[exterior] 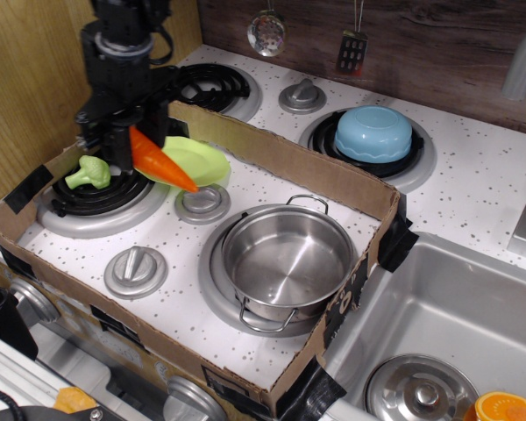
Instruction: Take carrot off plate
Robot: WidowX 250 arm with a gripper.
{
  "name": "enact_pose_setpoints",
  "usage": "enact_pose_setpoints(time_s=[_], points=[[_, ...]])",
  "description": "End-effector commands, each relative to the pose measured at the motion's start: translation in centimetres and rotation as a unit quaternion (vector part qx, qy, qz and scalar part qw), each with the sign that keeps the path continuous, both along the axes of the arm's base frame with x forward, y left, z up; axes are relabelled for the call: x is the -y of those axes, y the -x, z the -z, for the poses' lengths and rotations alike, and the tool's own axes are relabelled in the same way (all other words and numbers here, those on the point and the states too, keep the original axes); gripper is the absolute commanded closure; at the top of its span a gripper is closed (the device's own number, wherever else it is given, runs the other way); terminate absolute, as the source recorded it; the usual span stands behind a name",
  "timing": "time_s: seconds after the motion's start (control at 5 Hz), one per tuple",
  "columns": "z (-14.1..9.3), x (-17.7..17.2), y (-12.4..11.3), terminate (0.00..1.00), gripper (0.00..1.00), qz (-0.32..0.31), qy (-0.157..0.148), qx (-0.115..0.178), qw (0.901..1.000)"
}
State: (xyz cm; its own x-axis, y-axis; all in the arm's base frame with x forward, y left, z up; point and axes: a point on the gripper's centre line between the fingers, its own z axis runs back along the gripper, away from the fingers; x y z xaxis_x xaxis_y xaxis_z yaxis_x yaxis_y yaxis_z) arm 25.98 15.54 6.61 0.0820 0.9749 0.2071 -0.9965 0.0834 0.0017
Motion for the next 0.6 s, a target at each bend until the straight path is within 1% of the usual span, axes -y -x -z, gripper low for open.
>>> enact_pose_setpoints(time_s=[0.0, 0.2, 0.4], points=[[-0.2, -1.3, 4.3, 0.00, 1.00, -0.025, 0.027, 0.003, 0.9993], [1.5, 0.4, 6.1, 0.00, 1.00, -0.034, 0.055, -0.012, 0.9978], [2.3, 2.2, 6.8, 0.00, 1.00, -0.035, 0.072, -0.029, 0.9964]])
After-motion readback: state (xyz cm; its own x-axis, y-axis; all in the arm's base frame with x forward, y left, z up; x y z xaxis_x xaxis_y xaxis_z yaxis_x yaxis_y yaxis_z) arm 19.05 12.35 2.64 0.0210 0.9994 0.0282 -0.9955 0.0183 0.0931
